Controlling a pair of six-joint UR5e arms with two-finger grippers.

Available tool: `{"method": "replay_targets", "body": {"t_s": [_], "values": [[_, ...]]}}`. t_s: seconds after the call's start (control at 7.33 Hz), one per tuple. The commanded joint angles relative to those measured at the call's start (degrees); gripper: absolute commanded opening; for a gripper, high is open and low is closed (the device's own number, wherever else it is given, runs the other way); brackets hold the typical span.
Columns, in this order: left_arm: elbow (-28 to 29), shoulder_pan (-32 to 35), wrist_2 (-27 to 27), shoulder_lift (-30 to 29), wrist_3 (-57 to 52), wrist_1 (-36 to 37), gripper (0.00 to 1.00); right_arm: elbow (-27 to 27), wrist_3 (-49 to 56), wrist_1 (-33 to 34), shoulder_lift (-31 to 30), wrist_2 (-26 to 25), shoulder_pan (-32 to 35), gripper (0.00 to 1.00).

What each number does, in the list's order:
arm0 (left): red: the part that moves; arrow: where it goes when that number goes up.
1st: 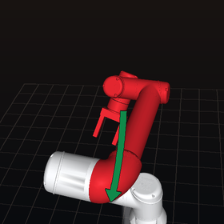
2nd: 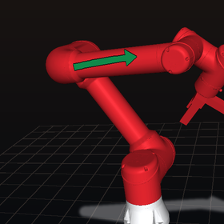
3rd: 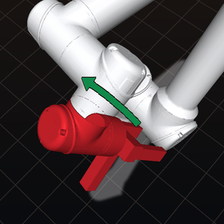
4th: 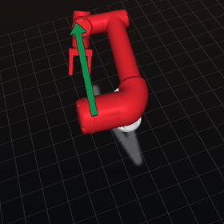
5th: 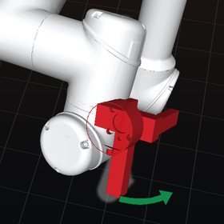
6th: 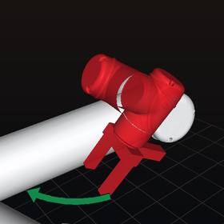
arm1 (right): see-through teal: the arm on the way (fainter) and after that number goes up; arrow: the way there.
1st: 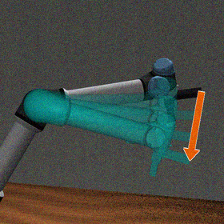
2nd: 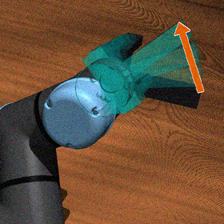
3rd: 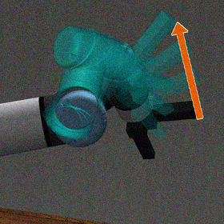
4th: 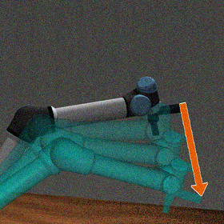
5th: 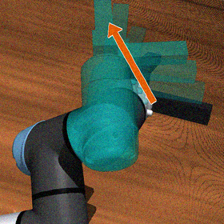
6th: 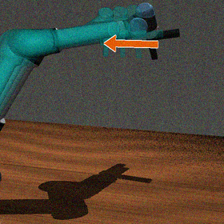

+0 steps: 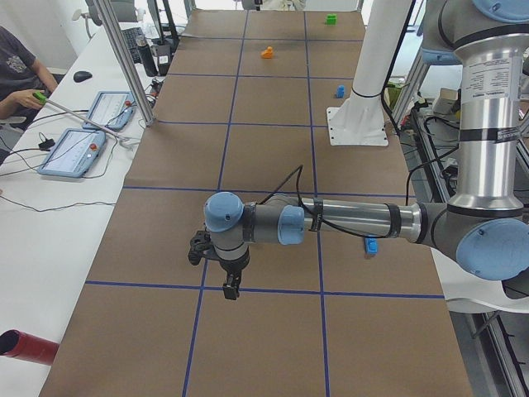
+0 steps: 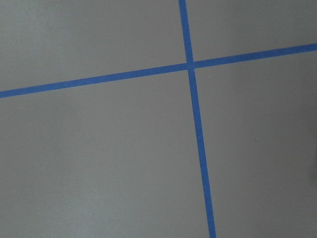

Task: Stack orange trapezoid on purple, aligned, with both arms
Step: 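Lower the left gripper onto the purple trapezoid block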

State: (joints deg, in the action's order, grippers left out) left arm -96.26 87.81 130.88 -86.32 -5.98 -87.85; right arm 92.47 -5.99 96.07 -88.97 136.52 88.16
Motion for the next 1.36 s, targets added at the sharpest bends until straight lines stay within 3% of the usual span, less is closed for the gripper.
{"method": "replay_targets", "body": {"t_s": [0.0, 0.55, 0.68, 0.82, 1.09, 1.23], "values": [[-0.3, 0.0, 0.0, 0.1, 0.0, -0.2, 1.00, 1.6, 0.1, 0.0, -0.1, 0.1, 0.0, 1.00], [-4.6, -1.3, 0.1, -2.7, 2.4, -2.2, 1.00, 4.9, -0.5, -0.1, 0.8, 0.1, -0.2, 1.00], [-6.6, -3.9, 1.5, -2.8, 6.6, -5.6, 1.00, 6.4, -0.7, -0.1, 0.9, 0.1, -1.9, 1.00], [-6.9, -8.3, 3.5, -2.7, 17.6, -8.8, 1.00, 6.8, -1.3, 0.1, 5.3, -0.1, -2.2, 1.00], [-7.0, -15.7, 3.0, 0.2, 26.6, -19.8, 1.00, 6.4, -1.7, 0.0, 5.7, 1.2, -2.3, 1.00], [-7.0, -18.4, 2.7, 0.4, 30.8, -20.3, 1.00, 6.3, -1.6, 0.1, 5.7, 1.2, -2.4, 1.00]]}}
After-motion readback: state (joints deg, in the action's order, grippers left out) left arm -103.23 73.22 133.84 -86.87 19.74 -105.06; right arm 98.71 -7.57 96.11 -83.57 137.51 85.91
